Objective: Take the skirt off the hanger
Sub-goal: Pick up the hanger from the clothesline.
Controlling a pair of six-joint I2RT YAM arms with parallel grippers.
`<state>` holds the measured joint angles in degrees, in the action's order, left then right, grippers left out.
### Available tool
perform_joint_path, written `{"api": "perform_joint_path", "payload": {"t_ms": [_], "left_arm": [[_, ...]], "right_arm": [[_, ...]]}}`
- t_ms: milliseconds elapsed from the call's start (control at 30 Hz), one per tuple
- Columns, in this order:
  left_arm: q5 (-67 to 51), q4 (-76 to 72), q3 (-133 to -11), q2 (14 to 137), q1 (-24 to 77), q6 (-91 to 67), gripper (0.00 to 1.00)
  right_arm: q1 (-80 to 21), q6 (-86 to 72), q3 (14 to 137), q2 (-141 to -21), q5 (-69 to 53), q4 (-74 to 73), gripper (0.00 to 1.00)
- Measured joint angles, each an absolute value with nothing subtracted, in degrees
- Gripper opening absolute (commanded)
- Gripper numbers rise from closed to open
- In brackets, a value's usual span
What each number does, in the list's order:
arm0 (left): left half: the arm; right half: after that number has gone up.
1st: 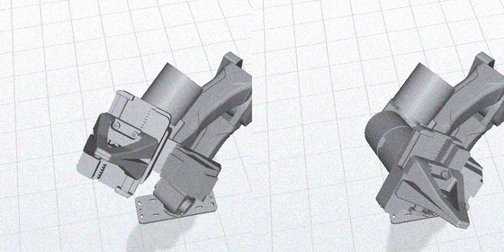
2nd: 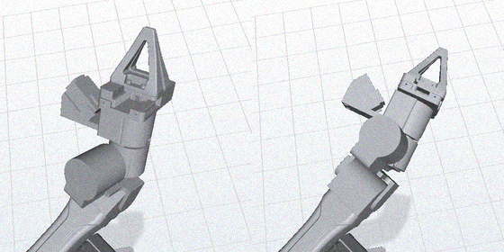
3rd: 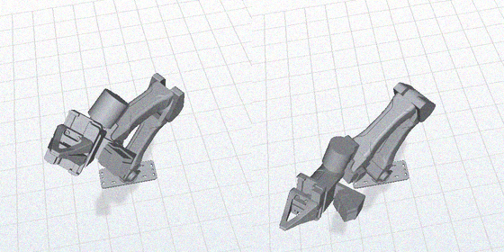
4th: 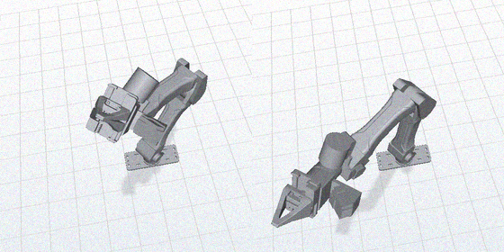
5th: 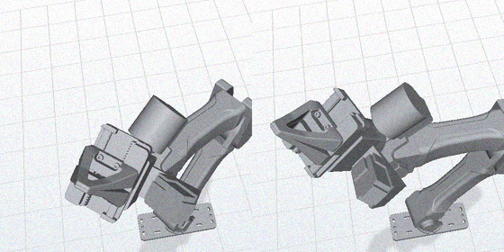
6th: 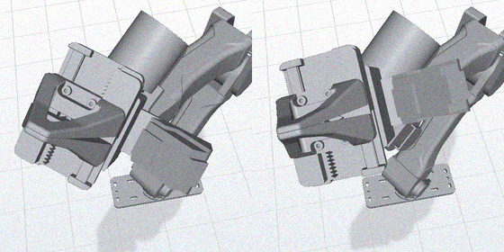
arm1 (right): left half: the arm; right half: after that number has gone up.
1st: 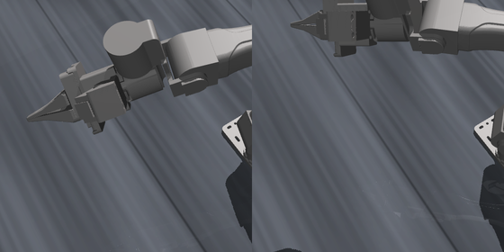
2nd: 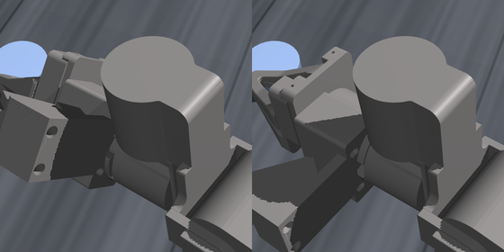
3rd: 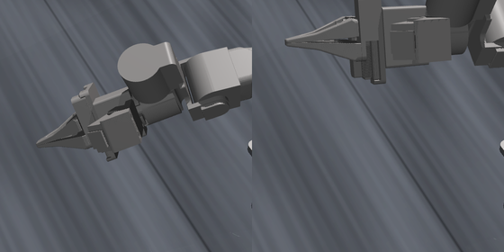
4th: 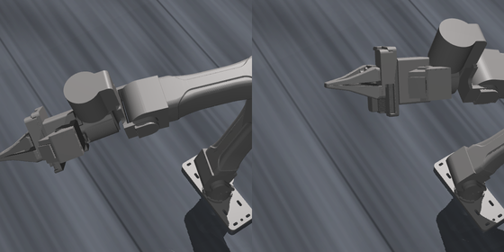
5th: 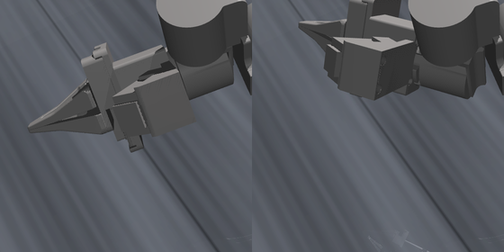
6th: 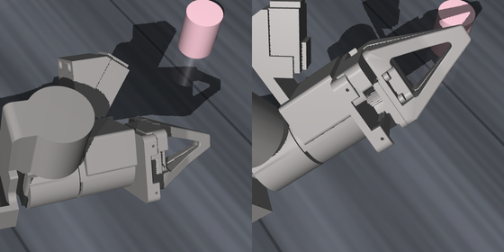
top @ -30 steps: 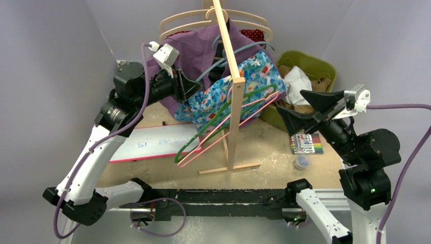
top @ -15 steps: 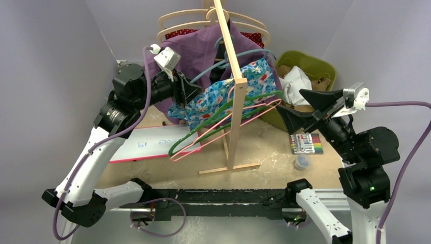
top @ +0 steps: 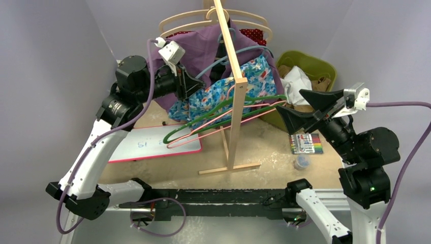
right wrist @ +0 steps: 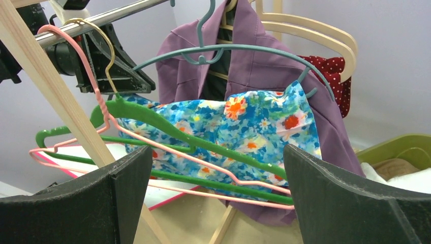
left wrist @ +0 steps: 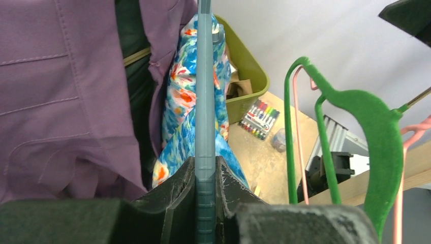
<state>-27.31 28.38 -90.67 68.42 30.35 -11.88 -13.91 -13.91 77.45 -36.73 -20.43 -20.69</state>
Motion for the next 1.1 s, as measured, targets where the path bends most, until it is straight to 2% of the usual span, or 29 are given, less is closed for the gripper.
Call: {"api": "perform_joint_path", "payload": {"t_ms": [300, 533, 933, 1100], "left_arm": [[-31.92, 24.21, -91.55, 71.37, 30.33, -23.97, 0.0], [-36.53, 13.67, -91.37, 74.67, 30.06, -38.06, 0.0], [-37.95, 7.01, -91.74, 77.73, 30.46, -47.0, 0.0], [-37.01, 10.74, -95.09, 78.3, 30.55, -49.04, 0.0]], "right_arm": [[-13.91, -13.89, 75.37, -35.53, -20.03, -20.58, 0.99], [-13.91, -13.58, 71.59, -35.51, -18.22, -20.25, 0.99], [-13.91, -12.12, 70.48, -34.81, -9.91, -21.26, 0.99], [-13.91, -11.51, 71.2, -34.7, -9.34, -22.28, 0.99]]}}
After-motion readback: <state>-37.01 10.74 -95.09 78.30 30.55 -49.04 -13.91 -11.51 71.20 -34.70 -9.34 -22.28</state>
